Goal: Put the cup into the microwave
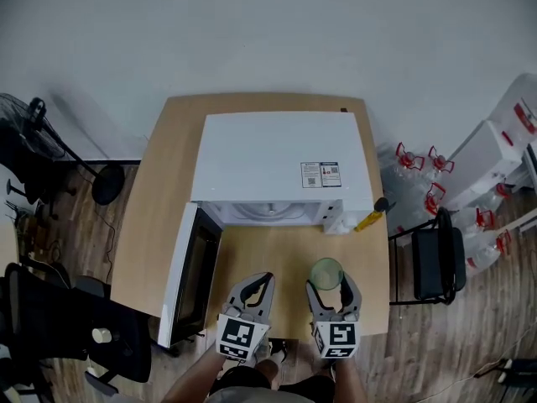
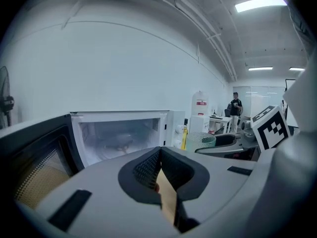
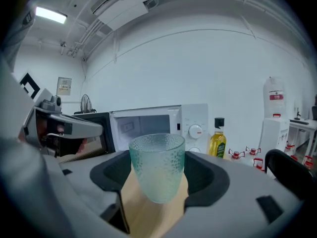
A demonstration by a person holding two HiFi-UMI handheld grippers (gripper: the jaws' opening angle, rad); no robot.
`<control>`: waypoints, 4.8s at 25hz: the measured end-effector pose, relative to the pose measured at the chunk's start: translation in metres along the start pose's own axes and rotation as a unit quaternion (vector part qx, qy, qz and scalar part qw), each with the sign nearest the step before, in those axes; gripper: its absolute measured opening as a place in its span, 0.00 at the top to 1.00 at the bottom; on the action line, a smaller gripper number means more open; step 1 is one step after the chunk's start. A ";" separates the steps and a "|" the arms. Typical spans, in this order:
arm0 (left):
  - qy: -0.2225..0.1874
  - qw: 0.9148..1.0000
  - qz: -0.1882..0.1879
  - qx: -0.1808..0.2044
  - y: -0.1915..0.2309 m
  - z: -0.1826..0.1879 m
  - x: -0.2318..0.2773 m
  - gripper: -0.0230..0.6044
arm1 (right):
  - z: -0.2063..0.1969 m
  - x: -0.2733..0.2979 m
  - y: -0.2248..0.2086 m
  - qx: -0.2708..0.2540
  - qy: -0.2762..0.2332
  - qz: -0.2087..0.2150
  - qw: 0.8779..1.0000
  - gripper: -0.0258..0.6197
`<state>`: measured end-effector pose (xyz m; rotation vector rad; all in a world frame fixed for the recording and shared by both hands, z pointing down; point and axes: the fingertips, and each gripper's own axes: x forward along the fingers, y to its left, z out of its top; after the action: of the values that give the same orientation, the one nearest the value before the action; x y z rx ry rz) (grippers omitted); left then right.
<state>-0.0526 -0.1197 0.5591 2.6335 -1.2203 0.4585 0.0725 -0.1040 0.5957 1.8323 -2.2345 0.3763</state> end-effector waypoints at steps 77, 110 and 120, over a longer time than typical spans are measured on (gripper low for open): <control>0.054 0.979 0.183 -0.077 0.152 -0.026 0.044 0.93 | 0.032 0.236 0.072 -0.016 -0.003 0.184 0.983 0.43; -0.008 0.987 0.159 -0.030 0.107 0.033 0.001 0.93 | 0.075 0.141 0.048 -0.012 -0.030 0.144 0.989 0.43; -0.051 0.991 0.126 0.002 0.070 0.063 -0.029 0.93 | 0.110 0.061 0.027 -0.013 -0.077 0.095 0.992 0.60</control>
<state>-0.1117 -0.1634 0.4935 2.5431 -1.5963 0.3706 0.0327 -0.1917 0.5113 1.6925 -2.5158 0.2446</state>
